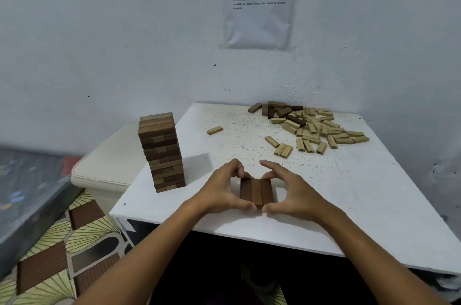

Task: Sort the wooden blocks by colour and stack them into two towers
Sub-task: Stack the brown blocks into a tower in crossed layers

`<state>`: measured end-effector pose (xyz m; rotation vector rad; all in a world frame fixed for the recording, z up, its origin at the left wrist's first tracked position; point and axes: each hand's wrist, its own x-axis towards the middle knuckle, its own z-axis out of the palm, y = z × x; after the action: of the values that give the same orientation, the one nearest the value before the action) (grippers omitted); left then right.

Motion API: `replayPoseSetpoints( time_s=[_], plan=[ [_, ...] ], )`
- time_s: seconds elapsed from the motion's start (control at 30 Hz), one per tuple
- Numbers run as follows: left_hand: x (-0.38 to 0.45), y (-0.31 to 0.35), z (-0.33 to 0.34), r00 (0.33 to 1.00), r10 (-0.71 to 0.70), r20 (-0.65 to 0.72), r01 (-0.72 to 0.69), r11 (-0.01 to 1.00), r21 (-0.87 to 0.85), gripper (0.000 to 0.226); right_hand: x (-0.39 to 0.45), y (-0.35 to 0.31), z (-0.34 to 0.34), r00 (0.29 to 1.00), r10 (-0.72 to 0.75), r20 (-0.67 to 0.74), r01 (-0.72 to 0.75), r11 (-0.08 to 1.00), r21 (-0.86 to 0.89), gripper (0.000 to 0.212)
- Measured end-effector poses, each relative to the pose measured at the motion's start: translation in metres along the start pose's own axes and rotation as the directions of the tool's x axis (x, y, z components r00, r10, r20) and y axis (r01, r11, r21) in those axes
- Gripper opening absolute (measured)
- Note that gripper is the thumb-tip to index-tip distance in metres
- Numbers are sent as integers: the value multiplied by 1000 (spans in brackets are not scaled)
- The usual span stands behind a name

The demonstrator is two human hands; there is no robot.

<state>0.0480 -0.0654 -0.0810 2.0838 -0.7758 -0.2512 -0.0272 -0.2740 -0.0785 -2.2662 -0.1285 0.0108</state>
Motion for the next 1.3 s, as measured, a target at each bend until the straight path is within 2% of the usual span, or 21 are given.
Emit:
replayPoseSetpoints(
  time_s=[0.37,0.6,0.87,1.1,1.3],
  plan=[
    [34,82,-78,981,166,-103,-159,984,79,65,34,-74,-70,977,-174,-124,175,984,5,95],
    [28,103,-137,959,222,-178,-190,965,181,63,68,-127,-81,952,-292,-89,293,956,-3,92],
    [0,72,-186,955,117,-271,-67,980,186,67,118,-163,-44,925,-380,14,380,925,-5,92],
    [-21,45,-218,949,-22,-316,53,994,91,69,156,-186,-11,902,-413,123,413,910,26,88],
    [-33,28,-228,934,-90,-345,98,995,7,63,178,-194,7,900,-391,194,393,919,27,92]
  ],
)
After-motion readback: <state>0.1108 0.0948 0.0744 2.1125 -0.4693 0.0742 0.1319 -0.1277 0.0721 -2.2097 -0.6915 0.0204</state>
